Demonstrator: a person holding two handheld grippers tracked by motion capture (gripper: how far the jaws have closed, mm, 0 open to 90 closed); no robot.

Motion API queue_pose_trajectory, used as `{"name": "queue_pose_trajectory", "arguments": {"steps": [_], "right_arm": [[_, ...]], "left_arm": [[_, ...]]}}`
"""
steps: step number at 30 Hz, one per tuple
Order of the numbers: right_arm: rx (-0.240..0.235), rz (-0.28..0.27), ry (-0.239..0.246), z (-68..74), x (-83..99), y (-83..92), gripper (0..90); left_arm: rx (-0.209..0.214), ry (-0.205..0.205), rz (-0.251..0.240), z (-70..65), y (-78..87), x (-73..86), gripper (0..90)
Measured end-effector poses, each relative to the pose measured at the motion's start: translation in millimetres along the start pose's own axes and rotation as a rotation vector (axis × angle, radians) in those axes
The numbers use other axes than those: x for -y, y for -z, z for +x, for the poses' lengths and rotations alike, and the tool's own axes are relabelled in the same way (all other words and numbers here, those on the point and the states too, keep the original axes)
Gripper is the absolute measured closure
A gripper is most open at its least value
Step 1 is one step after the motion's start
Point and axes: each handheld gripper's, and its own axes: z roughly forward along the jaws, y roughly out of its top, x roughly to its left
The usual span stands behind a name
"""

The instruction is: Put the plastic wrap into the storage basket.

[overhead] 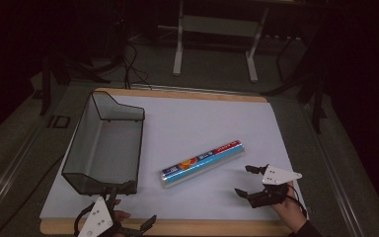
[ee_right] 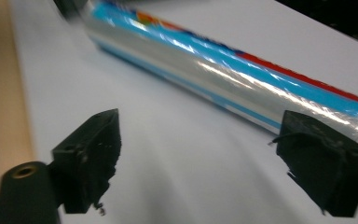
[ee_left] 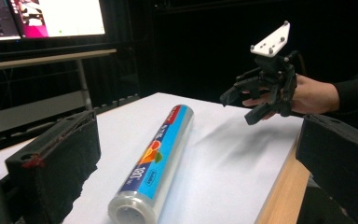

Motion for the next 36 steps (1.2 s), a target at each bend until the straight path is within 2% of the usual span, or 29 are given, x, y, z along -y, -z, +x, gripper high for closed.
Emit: {"name": "queue_pose_trajectory", "arguments": {"steps": [3,5,8,12,15,17,19,21,22,23,25,30,31,36], "right_arm": [[-0.032,0.031,-0.01,-2.4,-0.9,-6.2,14.7],[-0.025,0.073,0.007,-3.7,-2.6,-10.4,15.4],[-0.091,0.114,-0.047,-9.1,-6.6,-15.9,15.4],[-0.14,0.145,-0.081,-12.3,-11.8,-22.6,11.9],[-0.167,0.198,-0.104,-13.2,-14.8,-27.0,11.0],[-0.168,0.207,-0.078,-12.4,-16.8,-29.6,11.0],[-0.169,0.226,-0.028,-11.5,-19.9,-33.1,11.0],[-0.202,0.242,-0.032,-11.8,-22.6,-36.2,11.0],[-0.211,0.25,-0.018,-11.3,-23.9,-37.9,11.0],[-0.213,0.25,0.009,-10.8,-25.7,-39.8,11.0],[-0.231,0.244,0.019,-11.1,-28.2,-42.7,11.6],[-0.26,0.226,0.109,-12.4,-41.9,-47.7,14.6],[-0.272,0.231,0.113,-13.0,-45.2,-48.9,14.6],[-0.291,0.245,0.199,-18.2,-60.8,-54.3,13.9]], "left_arm": [[-0.004,0.006,-0.007,0.5,1.3,-0.3,0.6],[-0.003,0.006,-0.009,0.5,1.7,-0.3,0.6],[0.004,0.007,-0.008,0.4,1.3,-0.2,0.6],[0.011,0.007,-0.004,-0.1,1.2,0.0,0.6],[0.01,-0.001,0.003,-0.3,1.0,0.2,0.6],[0.004,-0.013,0.013,-1.2,0.3,0.6,0.6],[0.011,-0.006,0.011,-1.1,0.7,0.5,0.6],[0.009,-0.006,0.009,-1.4,1.4,0.4,0.6],[0.008,-0.003,0.007,-1.4,1.9,0.4,0.6],[0.007,0.0,0.005,-1.5,2.2,0.4,0.6],[0.007,0.001,0.003,-1.3,2.6,0.4,0.6],[0.005,-0.003,0.008,-1.4,2.2,0.6,0.6],[0.004,-0.002,0.007,-1.6,2.3,0.7,0.6],[0.002,0.0,0.004,-1.8,3.5,0.7,0.6]]}}
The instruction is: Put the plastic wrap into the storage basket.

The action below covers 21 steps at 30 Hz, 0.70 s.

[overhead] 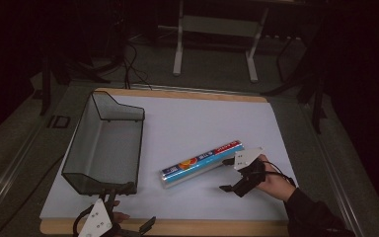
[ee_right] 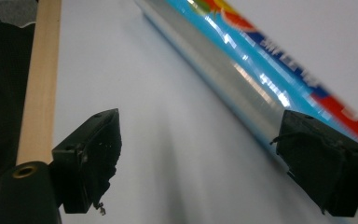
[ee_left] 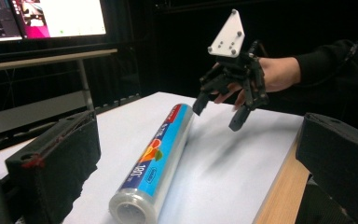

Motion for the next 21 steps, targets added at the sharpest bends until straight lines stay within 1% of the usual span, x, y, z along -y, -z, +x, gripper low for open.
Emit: {"name": "queue_pose_trajectory", "arguments": {"steps": [2,3,5,6,7,10,11,12,13,14,15,16,17,18,19,20,21], "right_arm": [[0.002,0.024,0.012,-2.9,-5.6,0.4,14.0],[0.004,0.05,0.023,-4.9,-9.9,0.8,13.9],[0.026,0.069,0.048,-7.5,-15.3,1.3,13.5],[0.016,0.07,0.049,-10.2,-18.7,1.1,12.9],[0.02,0.075,0.048,-11.6,-20.8,1.0,12.8],[0.011,0.122,0.032,-17.3,-29.2,-2.3,11.4],[0.006,0.136,0.038,-18.5,-31.0,-3.8,11.2],[0.018,0.149,0.064,-18.7,-33.7,-6.3,10.8],[0.017,0.165,0.081,-19.1,-35.9,-8.4,10.6],[0.022,0.18,0.094,-19.9,-38.5,-10.6,10.3],[0.032,0.19,0.095,-20.8,-41.3,-12.9,10.3],[0.019,0.202,0.096,-21.8,-43.3,-14.7,10.2],[0.018,0.218,0.112,-22.4,-46.3,-17.1,10.2],[0.03,0.23,0.122,-22.3,-49.4,-19.4,10.2],[0.017,0.245,0.137,-22.2,-53.1,-22.4,10.2],[0.029,0.253,0.157,-21.8,-55.4,-24.0,10.2],[0.028,0.259,0.176,-21.8,-58.5,-25.7,10.3]], "left_arm": [[-0.002,0.002,0.001,-0.1,0.8,0.1,0.6],[-0.005,0.002,0.002,-0.3,1.1,0.2,0.6],[-0.01,0.001,0.002,-1.2,2.2,0.3,0.6],[-0.011,0.0,0.005,-1.5,2.7,0.3,0.6],[-0.016,-0.003,0.005,-1.8,3.3,0.4,0.6],[-0.03,-0.004,0.01,-2.3,5.5,0.7,0.6],[-0.035,-0.002,0.012,-2.4,6.4,1.1,0.6],[-0.038,0.002,0.013,-2.3,7.2,1.4,0.6],[-0.042,0.002,0.012,-2.5,8.1,1.5,0.6],[-0.045,0.001,0.014,-2.5,9.2,1.4,0.6],[-0.048,0.004,0.011,-2.7,9.6,1.6,0.6],[-0.05,0.006,0.01,-2.8,10.2,1.6,0.6],[-0.052,0.008,0.01,-2.9,10.7,1.7,0.6],[-0.053,0.007,0.011,-3.0,11.1,1.8,0.6],[-0.053,0.007,0.012,-3.0,11.4,1.8,0.6],[-0.053,0.008,0.012,-3.2,11.6,1.9,0.6],[-0.054,0.007,0.013,-3.4,11.9,1.9,0.6]]}}
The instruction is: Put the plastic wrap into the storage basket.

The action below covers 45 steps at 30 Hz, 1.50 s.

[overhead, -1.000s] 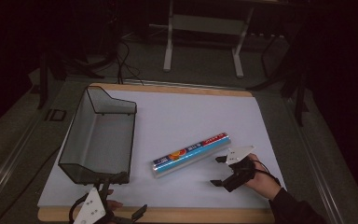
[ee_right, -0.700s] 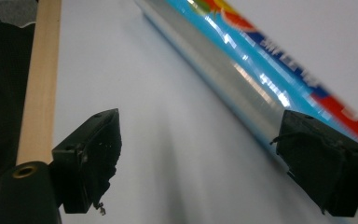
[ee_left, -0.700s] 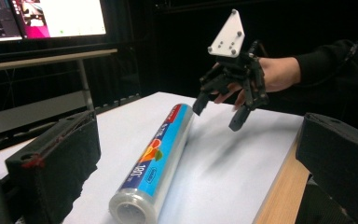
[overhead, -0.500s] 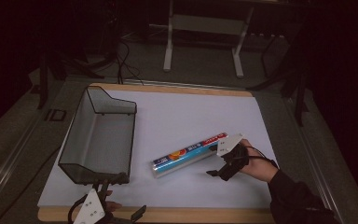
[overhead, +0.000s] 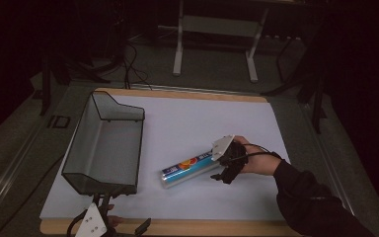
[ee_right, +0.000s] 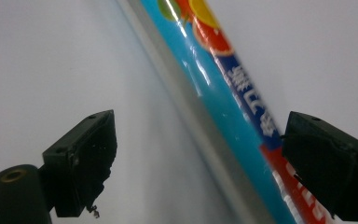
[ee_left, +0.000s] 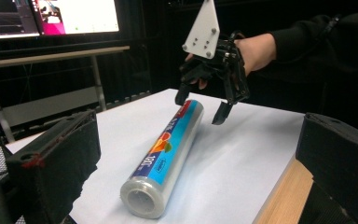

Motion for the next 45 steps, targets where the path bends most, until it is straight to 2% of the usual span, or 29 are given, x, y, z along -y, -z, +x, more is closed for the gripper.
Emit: {"name": "queue_pose_trajectory", "arguments": {"steps": [5,11,19,25,31,37,41,45], "right_arm": [[0.002,0.051,0.089,-9.0,-15.6,-1.7,13.8],[-0.046,0.132,0.123,-22.8,-27.6,-8.1,15.9],[-0.092,0.213,0.168,-31.6,-41.8,-21.1,16.2],[-0.133,0.277,0.191,-31.9,-51.0,-33.2,16.2],[-0.16,0.343,0.257,-32.1,-54.7,-49.6,16.2],[-0.205,0.408,0.282,-30.7,-55.3,-66.3,17.5],[-0.204,0.449,0.301,-30.8,-55.6,-76.1,19.5],[-0.211,0.459,0.307,-28.9,-56.5,-83.9,19.3]], "left_arm": [[-0.006,-0.002,0.001,-1.2,1.3,0.2,0.6],[-0.014,0.001,0.0,-1.6,2.9,0.4,0.6],[-0.026,0.002,0.002,-1.7,4.7,0.7,0.6],[-0.026,0.005,0.002,-1.7,5.3,1.0,0.6],[-0.022,0.006,0.0,-1.7,5.8,0.9,0.6],[-0.016,0.011,-0.002,-1.5,6.0,0.8,0.6],[-0.01,0.01,-0.004,-1.8,6.3,0.6,0.6],[-0.003,0.014,-0.003,-1.6,6.2,0.8,0.6]]}}
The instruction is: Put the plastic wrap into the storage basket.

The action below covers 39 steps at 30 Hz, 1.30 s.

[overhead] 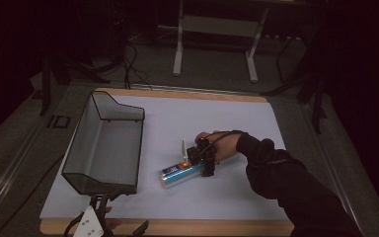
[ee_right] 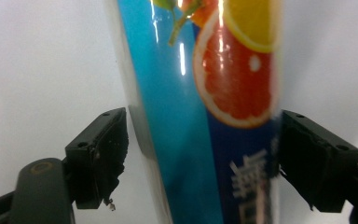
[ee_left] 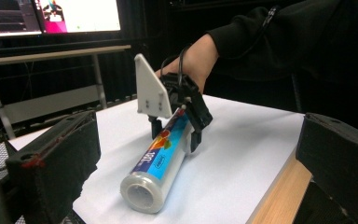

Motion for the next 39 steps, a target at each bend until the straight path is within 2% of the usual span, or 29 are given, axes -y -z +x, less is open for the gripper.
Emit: {"name": "queue_pose_trajectory", "arguments": {"steps": [2,9,16,19,23,27,32,34,37,39], "right_arm": [[-0.011,0.012,0.007,0.1,-2.6,-4.4,19.1],[0.02,0.013,0.035,-0.2,-4.6,-10.3,24.6],[0.023,0.023,0.029,-0.6,-5.2,-14.9,23.6],[0.05,0.022,0.032,2.6,-5.6,-15.0,22.6],[0.044,0.025,-0.007,2.4,-4.6,-15.1,22.6],[0.007,0.033,-0.041,-1.2,-4.8,-15.6,25.6],[0.014,0.039,-0.03,0.1,-5.7,-14.7,26.7],[0.037,0.043,-0.021,3.3,-6.8,-13.7,27.5],[0.041,0.039,-0.062,3.7,-7.5,-11.8,29.2],[0.057,0.033,-0.072,4.3,-8.4,-9.8,30.9]], "left_arm": [[0.005,0.003,-0.001,0.1,0.1,-0.1,0.6],[0.01,0.001,-0.008,-0.2,0.8,-0.4,0.6],[0.014,-0.001,-0.004,-0.6,0.5,-0.3,0.6],[0.015,-0.001,-0.004,-0.5,0.3,-0.1,0.6],[0.016,0.0,-0.002,-0.4,-0.2,0.1,0.6],[0.018,-0.004,0.004,-0.6,-0.6,0.2,0.6],[0.017,-0.005,0.004,-0.3,-0.4,0.4,0.6],[0.016,-0.003,0.002,0.1,-0.3,0.4,0.6],[0.016,-0.004,0.004,0.2,-0.9,0.4,0.6],[0.017,-0.004,0.003,-0.2,-1.2,0.2,0.6]]}}
